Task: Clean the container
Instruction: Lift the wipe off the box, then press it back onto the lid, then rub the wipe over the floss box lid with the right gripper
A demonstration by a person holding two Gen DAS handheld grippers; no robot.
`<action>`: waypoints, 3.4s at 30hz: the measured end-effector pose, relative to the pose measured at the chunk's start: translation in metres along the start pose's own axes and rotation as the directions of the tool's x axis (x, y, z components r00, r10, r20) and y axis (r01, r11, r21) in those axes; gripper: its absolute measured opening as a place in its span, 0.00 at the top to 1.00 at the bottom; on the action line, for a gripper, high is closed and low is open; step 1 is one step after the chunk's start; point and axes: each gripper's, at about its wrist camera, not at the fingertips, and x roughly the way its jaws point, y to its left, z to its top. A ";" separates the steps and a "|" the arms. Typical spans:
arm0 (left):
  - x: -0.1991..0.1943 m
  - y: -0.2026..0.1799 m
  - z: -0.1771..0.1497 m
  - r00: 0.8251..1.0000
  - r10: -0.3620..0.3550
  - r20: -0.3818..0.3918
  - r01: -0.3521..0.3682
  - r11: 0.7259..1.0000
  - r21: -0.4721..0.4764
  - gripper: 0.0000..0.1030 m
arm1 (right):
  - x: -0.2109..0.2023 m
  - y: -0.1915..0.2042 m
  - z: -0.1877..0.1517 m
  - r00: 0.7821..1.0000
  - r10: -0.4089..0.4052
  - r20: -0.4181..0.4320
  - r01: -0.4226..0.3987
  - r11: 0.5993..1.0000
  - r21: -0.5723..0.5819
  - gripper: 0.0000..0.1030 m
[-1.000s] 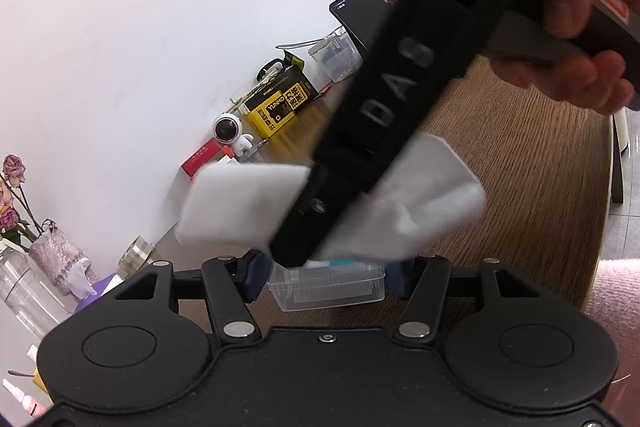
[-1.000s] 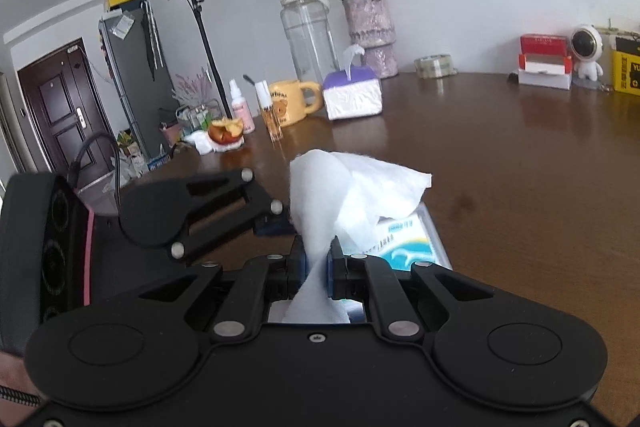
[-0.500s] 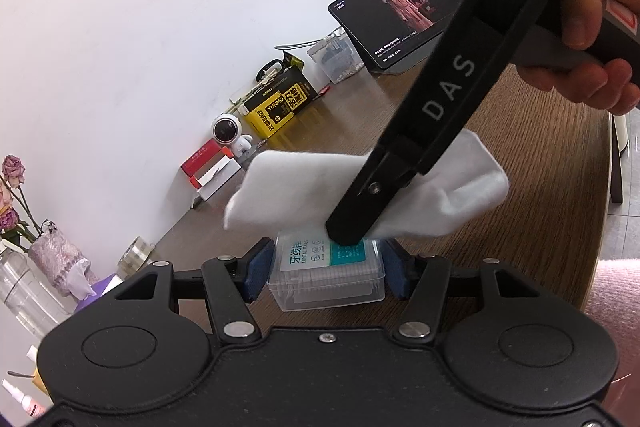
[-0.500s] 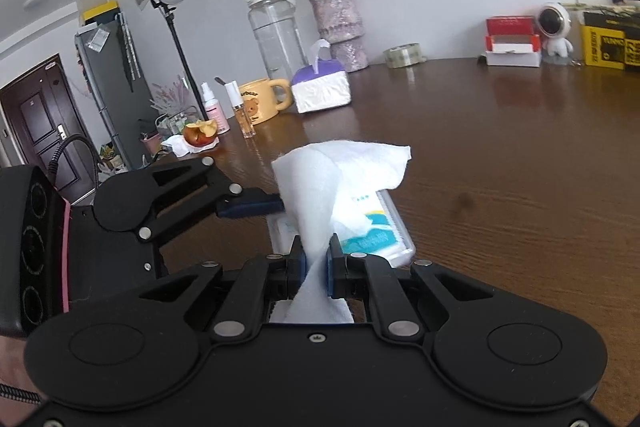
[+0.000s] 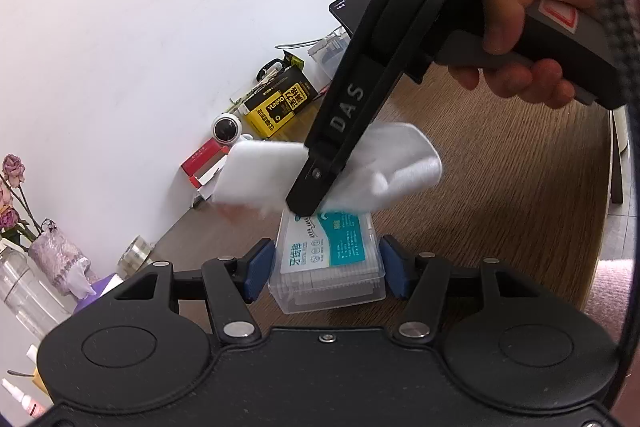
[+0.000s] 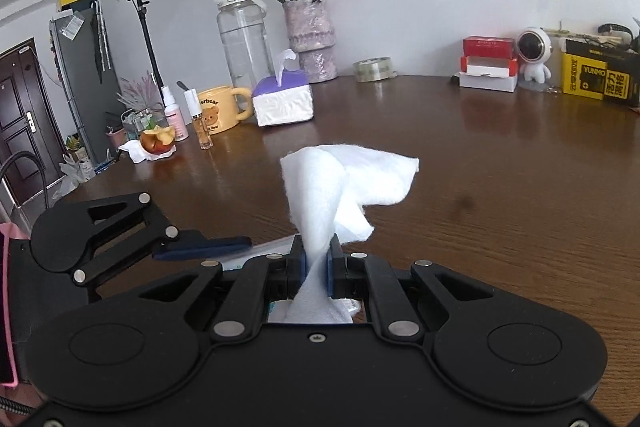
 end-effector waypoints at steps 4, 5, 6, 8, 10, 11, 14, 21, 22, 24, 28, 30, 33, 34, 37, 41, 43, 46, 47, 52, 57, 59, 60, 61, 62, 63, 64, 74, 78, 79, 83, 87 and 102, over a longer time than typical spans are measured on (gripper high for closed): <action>0.000 0.000 0.000 1.000 0.000 0.000 0.000 1.000 0.001 0.44 | 0.000 0.014 -0.006 0.999 0.042 -0.011 -0.042 0.999 -0.026 0.91; 0.000 -0.001 0.001 1.000 -0.002 0.002 0.002 1.000 0.003 0.45 | -0.001 0.018 -0.008 0.998 0.058 -0.015 -0.059 0.998 -0.030 0.91; 0.000 -0.001 0.001 1.000 -0.003 0.003 0.003 1.000 0.006 0.46 | -0.002 0.021 -0.009 0.997 0.071 -0.020 -0.071 0.997 -0.033 0.91; 0.000 -0.002 0.001 1.000 -0.005 0.005 0.005 1.000 0.009 0.47 | -0.003 0.026 -0.013 0.996 0.083 -0.037 -0.085 0.995 -0.045 0.91; 0.001 -0.002 0.001 1.000 -0.005 0.005 0.005 1.000 0.009 0.47 | -0.004 0.026 -0.015 0.996 0.079 -0.038 -0.081 0.996 -0.046 0.91; 0.001 -0.001 0.001 1.000 -0.006 0.005 0.005 1.000 0.009 0.47 | -0.004 0.023 -0.014 0.997 0.071 -0.033 -0.072 0.997 -0.033 0.91; 0.002 -0.001 0.002 1.000 -0.005 0.004 0.005 1.000 0.008 0.47 | -0.005 0.012 -0.010 0.999 0.048 -0.013 -0.047 0.999 0.013 0.91; 0.007 0.002 0.005 1.000 0.013 -0.025 -0.013 1.000 -0.012 0.46 | -0.012 -0.007 -0.008 1.000 -0.009 0.028 0.007 0.997 0.078 0.91; 0.008 0.004 0.007 0.999 0.005 -0.031 -0.006 1.000 -0.020 0.46 | -0.014 -0.009 -0.008 1.000 -0.014 0.028 0.012 0.996 0.084 0.91; 0.011 0.011 0.010 0.998 -0.024 -0.055 0.020 0.998 -0.065 0.46 | -0.016 -0.011 -0.010 0.999 -0.021 0.026 0.019 0.996 0.087 0.91; 0.022 0.034 0.016 0.988 -0.103 -0.118 0.076 0.975 -0.210 0.39 | -0.020 -0.011 -0.011 0.999 -0.027 0.028 0.025 0.996 0.084 0.91; 0.027 0.045 0.015 0.982 -0.127 -0.141 0.085 0.958 -0.276 0.34 | -0.021 -0.012 -0.011 0.999 -0.028 0.034 0.025 0.996 0.090 0.90; 0.025 0.057 0.007 0.972 -0.173 -0.158 0.105 0.924 -0.367 0.33 | -0.022 -0.012 -0.012 0.999 -0.025 0.039 0.021 0.995 0.093 0.90; 0.024 0.062 0.004 0.968 -0.191 -0.163 0.112 0.910 -0.398 0.33 | -0.022 -0.012 -0.012 0.999 -0.023 0.039 0.019 0.995 0.093 0.90; 0.023 0.076 -0.006 0.949 -0.268 -0.167 0.148 0.844 -0.515 0.33 | -0.023 -0.011 -0.013 0.999 -0.022 0.040 0.018 0.995 0.096 0.89; 0.022 0.082 -0.014 0.944 -0.288 -0.158 0.154 0.813 -0.562 0.42 | -0.025 -0.011 -0.013 0.999 -0.020 0.046 0.015 0.995 0.097 0.89; 0.018 0.079 -0.014 0.948 -0.285 -0.140 0.167 0.823 -0.542 0.45 | -0.025 -0.011 -0.013 0.999 -0.019 0.048 0.014 0.995 0.097 0.88; 0.012 0.071 -0.010 0.962 -0.242 -0.122 0.165 0.882 -0.442 0.45 | -0.026 -0.010 -0.013 0.999 -0.020 0.050 0.015 0.995 0.100 0.88; 0.011 0.067 -0.008 0.968 -0.221 -0.121 0.156 0.904 -0.398 0.45 | -0.026 -0.010 -0.014 0.999 -0.020 0.050 0.015 0.995 0.101 0.88; 0.008 0.049 0.002 0.987 -0.130 -0.096 0.110 0.976 -0.188 0.45 | -0.029 -0.011 -0.015 0.998 -0.027 0.053 0.021 0.994 0.108 0.88; 0.009 0.034 0.002 0.997 -0.057 -0.057 0.055 0.998 -0.041 0.45 | -0.030 -0.011 -0.018 0.998 -0.030 0.053 0.024 0.993 0.115 0.88; 0.008 0.030 0.002 0.998 -0.046 -0.050 0.045 0.999 -0.014 0.45 | -0.030 -0.011 -0.019 0.998 -0.031 0.052 0.025 0.993 0.118 0.88; 0.008 0.029 0.002 0.998 -0.043 -0.049 0.043 0.999 -0.007 0.45 | -0.030 -0.011 -0.019 0.998 -0.032 0.052 0.025 0.992 0.120 0.88; 0.008 0.029 0.002 0.998 -0.041 -0.048 0.041 0.999 -0.002 0.45 | -0.031 -0.011 -0.019 0.998 -0.032 0.052 0.026 0.992 0.120 0.88; 0.007 0.028 0.002 0.998 -0.038 -0.047 0.039 0.999 0.003 0.45 | -0.031 -0.011 -0.020 0.998 -0.031 0.052 0.025 0.992 0.121 0.88; 0.007 0.026 0.002 0.998 -0.035 -0.047 0.035 0.999 0.008 0.45 | -0.031 -0.011 -0.020 0.998 -0.030 0.052 0.023 0.992 0.121 0.88; 0.007 0.025 0.002 0.998 -0.031 -0.046 0.031 0.999 0.012 0.45 | -0.030 -0.011 -0.020 0.998 -0.026 0.052 0.020 0.993 0.120 0.88; 0.001 0.010 -0.003 1.000 0.002 -0.010 -0.002 1.000 0.026 0.44 | -0.013 0.001 -0.009 0.998 0.034 0.056 -0.039 0.995 0.089 0.88; 0.001 0.009 -0.003 1.000 0.005 -0.013 -0.004 1.000 0.025 0.44 | -0.010 0.006 -0.005 0.998 0.033 0.061 -0.038 0.997 0.071 0.88; 0.001 0.009 -0.003 1.000 0.005 -0.013 -0.004 1.000 0.025 0.44 | -0.010 0.005 -0.006 0.997 0.034 0.062 -0.039 0.997 0.073 0.88; 0.000 0.008 -0.004 1.000 0.006 -0.012 -0.005 1.000 0.026 0.44 | -0.017 0.001 -0.015 0.998 0.025 0.051 -0.030 0.995 0.091 0.88; 0.001 0.008 -0.005 1.000 0.007 -0.011 -0.006 1.000 0.027 0.45 | -0.025 -0.006 -0.027 1.000 0.002 0.028 -0.006 0.993 0.118 0.88; 0.004 0.015 -0.009 1.000 0.011 -0.016 -0.011 1.000 0.024 0.44 | -0.009 0.004 -0.003 0.997 0.048 0.059 -0.052 0.997 0.061 0.88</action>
